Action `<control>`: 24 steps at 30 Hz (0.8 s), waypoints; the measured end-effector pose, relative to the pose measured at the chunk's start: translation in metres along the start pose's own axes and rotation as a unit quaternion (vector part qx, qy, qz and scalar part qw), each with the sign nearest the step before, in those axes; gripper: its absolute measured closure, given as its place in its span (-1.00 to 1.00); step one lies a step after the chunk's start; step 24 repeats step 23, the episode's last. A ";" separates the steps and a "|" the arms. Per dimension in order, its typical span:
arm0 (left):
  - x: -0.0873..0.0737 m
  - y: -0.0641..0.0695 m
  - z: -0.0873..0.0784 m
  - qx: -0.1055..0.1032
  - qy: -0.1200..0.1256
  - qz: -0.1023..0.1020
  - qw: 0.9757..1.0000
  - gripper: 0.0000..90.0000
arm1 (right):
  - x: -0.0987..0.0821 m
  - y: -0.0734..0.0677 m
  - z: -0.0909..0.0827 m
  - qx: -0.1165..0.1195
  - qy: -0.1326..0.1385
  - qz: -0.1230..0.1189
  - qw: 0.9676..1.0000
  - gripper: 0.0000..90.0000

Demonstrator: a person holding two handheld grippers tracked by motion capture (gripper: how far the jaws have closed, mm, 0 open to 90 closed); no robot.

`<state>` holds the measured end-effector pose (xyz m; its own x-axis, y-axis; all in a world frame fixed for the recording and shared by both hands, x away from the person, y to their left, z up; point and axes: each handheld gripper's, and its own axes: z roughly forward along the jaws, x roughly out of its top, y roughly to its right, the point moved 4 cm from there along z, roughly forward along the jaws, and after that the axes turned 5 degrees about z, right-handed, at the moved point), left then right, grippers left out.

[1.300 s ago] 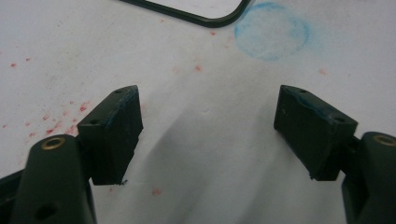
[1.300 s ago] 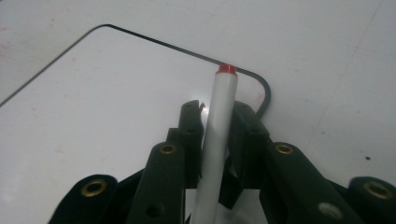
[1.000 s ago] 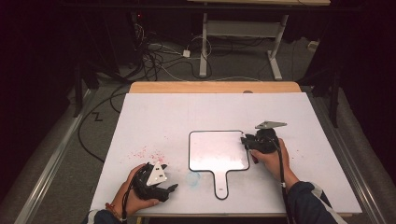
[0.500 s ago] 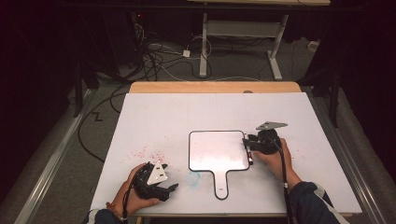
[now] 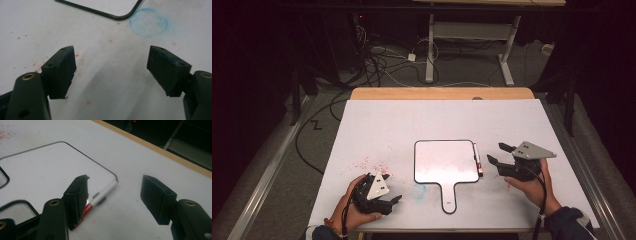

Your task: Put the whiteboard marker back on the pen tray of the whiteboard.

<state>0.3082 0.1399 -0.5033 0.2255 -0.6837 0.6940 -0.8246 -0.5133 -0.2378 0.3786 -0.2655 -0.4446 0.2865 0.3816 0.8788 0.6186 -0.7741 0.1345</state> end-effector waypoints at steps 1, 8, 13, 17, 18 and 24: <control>0.000 -0.001 -0.001 0.006 0.002 0.000 1.000 -0.51 | -0.002 -0.001 -0.004 -0.001 0.002 0.000 1.000 -0.17; 0.003 -0.011 -0.009 0.051 0.027 -0.017 0.998 -0.58 | -0.018 -0.003 -0.036 -0.020 0.029 -0.013 0.999 -0.28; 0.001 -0.014 -0.012 0.064 0.032 -0.023 0.997 -0.59 | -0.030 -0.005 -0.048 -0.033 0.036 -0.008 0.999 -0.36; 0.001 -0.016 -0.012 0.066 0.032 -0.025 0.997 -0.59 | -0.039 -0.009 -0.050 -0.032 0.030 -0.011 0.999 -0.36; 0.001 -0.016 -0.011 0.067 0.030 -0.024 0.997 -0.59 | -0.040 -0.009 -0.051 -0.034 0.028 -0.013 0.999 -0.35; 0.001 -0.018 -0.009 0.073 0.021 -0.023 0.997 -0.58 | -0.040 -0.010 -0.050 -0.028 0.033 -0.006 0.999 -0.36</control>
